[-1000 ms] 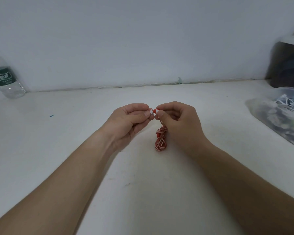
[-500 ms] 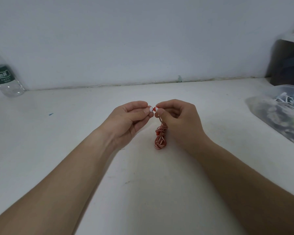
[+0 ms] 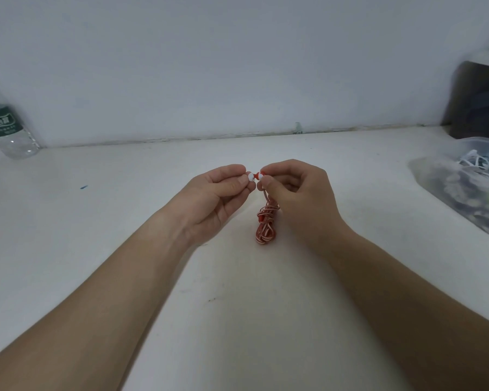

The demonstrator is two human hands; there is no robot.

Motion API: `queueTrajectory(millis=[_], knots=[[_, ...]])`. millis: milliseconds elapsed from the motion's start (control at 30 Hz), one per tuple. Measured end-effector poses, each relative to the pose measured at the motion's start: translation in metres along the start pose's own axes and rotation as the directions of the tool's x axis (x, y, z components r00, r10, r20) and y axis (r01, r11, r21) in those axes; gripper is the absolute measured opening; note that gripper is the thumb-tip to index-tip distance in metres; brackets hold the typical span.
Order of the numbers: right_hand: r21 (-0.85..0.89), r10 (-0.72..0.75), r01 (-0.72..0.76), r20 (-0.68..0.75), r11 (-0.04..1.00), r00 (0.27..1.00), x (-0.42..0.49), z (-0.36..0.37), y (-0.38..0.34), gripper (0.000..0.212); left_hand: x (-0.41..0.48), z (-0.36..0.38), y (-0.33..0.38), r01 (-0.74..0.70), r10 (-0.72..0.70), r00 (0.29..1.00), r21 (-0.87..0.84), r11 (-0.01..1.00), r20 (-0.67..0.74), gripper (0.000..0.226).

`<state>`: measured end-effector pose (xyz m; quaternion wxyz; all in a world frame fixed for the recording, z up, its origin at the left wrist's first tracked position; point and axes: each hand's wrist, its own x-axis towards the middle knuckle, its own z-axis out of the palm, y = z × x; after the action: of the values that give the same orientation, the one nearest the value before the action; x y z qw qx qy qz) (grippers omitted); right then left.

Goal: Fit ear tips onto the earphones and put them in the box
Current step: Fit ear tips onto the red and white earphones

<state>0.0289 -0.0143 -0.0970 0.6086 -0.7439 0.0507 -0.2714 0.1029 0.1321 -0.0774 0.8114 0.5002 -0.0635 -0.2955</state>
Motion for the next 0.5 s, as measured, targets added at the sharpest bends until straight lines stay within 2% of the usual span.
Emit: queueTrajectory(millis=[500], knots=[[0.002,0.003,-0.003,0.02,1.0,1.0,0.0011,-0.0011,0.0009,0.009,-0.0007,0.0002,-0.0012,-0.002,0.002,1.0,-0.004,1.0,-0.003,0.018]])
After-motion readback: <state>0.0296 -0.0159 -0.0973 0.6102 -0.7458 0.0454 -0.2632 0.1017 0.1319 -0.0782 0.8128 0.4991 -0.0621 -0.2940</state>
